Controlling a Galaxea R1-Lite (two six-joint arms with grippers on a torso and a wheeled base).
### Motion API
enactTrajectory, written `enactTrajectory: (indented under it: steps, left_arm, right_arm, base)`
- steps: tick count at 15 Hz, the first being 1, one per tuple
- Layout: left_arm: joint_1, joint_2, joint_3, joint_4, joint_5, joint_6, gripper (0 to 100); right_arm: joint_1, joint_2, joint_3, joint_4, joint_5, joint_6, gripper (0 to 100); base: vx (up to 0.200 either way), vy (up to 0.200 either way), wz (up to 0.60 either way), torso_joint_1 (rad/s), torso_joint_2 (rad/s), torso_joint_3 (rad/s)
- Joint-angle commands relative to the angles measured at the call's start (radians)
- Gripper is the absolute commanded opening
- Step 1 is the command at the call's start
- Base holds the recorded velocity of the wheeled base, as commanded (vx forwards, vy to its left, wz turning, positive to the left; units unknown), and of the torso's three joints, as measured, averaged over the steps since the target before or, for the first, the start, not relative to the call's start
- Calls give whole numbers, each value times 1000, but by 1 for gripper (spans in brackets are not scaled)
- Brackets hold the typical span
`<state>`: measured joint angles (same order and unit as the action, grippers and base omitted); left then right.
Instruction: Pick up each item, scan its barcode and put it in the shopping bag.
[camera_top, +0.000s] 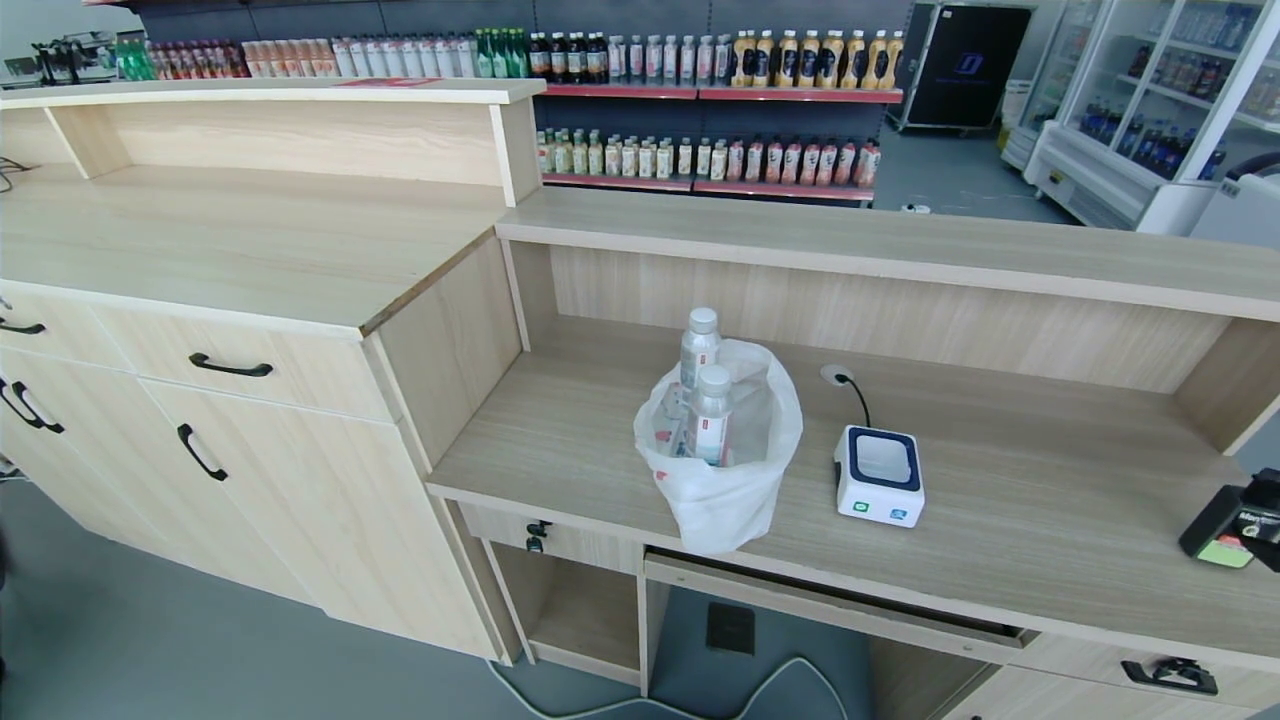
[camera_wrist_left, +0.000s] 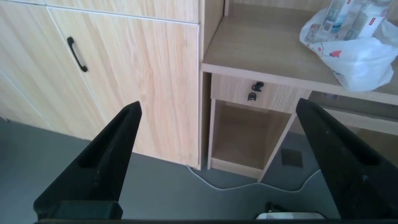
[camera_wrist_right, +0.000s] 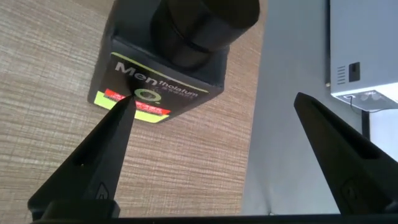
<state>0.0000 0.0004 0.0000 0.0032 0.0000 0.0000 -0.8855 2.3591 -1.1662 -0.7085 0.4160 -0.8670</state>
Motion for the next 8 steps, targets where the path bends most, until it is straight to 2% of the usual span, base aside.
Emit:
enactTrajectory:
  steps: [1, 4, 8]
  left_arm:
    - [0, 0, 0, 0, 2, 0, 100]
    - [0, 0, 0, 0, 0, 0, 100]
    - [0, 0, 0, 0, 0, 0, 100]
  right_arm:
    - [10, -3, 10, 0, 4, 13, 100]
    - [23, -9, 29, 0, 49, 59, 100]
    - [34, -6, 36, 1, 52, 63, 100]
  base:
    - [0, 0, 0, 0, 0, 0]
    - [0, 0, 0, 0, 0, 0]
    - [0, 0, 0, 0, 0, 0]
